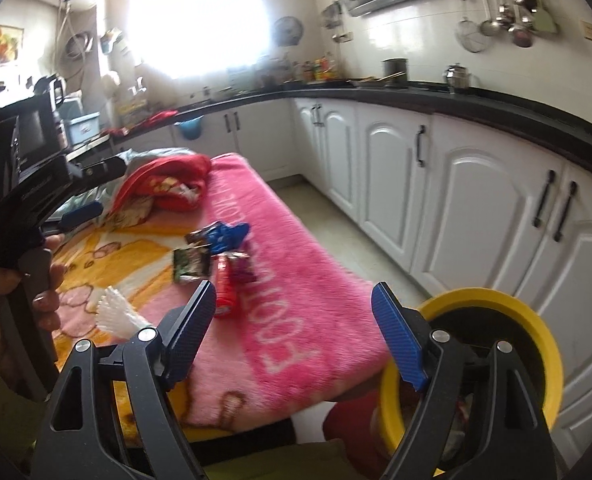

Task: Collect trash
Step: 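Move both open tools back over the trash on the pink blanket, then grasp the red cylindrical can with the right tool while the left tool grasps the brown chocolate wrapper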

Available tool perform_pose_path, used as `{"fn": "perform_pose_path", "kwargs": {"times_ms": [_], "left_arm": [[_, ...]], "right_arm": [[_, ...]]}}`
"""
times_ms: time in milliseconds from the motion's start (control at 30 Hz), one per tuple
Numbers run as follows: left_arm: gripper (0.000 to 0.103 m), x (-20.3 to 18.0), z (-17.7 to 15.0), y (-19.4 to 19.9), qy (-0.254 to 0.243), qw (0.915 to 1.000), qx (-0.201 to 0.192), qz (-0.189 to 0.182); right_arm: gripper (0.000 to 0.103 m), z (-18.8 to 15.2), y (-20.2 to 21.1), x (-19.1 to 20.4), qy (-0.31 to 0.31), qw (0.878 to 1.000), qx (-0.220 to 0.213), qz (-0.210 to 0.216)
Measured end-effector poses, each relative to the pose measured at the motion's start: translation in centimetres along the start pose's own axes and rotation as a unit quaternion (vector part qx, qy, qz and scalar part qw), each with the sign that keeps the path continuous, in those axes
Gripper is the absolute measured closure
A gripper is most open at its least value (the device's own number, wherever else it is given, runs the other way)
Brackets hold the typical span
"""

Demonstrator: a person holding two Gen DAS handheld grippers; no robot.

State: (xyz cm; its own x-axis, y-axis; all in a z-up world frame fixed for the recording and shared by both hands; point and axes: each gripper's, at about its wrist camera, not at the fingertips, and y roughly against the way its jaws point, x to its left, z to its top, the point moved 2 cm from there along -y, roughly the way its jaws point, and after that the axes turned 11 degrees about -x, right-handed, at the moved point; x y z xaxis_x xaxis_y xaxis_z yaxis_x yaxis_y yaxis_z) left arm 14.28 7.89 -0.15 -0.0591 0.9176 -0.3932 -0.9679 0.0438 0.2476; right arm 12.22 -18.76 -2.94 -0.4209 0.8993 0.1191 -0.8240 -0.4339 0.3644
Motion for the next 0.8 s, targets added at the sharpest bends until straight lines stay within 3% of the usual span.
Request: {"fn": "perform_pose_path", "kwargs": {"times_ms": [133, 467, 700, 800], "left_arm": [[0.011, 2.1, 0.5, -0.5, 0.004, 0.9998, 0.003, 0.017], [0.011, 6.3, 1.6, -4.8, -0.013, 0.9972, 0.065, 0.035], [0.011, 7.3, 1.3, -9.3, -0.043, 0.9901, 0.133, 0.009], [0.015, 7.4, 0.6, -11.4, -0.051, 0.9844, 0.168, -0.008]], "right_arm": [[0.026, 0.0, -2.3, 1.7, 0.004, 1.0, 0.015, 0.023], [0.026, -0.7, -8.1, 3.8, -0.002, 0.997, 0.059, 0.052], [0.026, -0.1, -11.9, 3.9, -0.002, 0.996, 0.077, 0.051], [0.031, -0.2, -13.4, 3.7, -0.019, 0.995, 0.085, 0.05]]}}
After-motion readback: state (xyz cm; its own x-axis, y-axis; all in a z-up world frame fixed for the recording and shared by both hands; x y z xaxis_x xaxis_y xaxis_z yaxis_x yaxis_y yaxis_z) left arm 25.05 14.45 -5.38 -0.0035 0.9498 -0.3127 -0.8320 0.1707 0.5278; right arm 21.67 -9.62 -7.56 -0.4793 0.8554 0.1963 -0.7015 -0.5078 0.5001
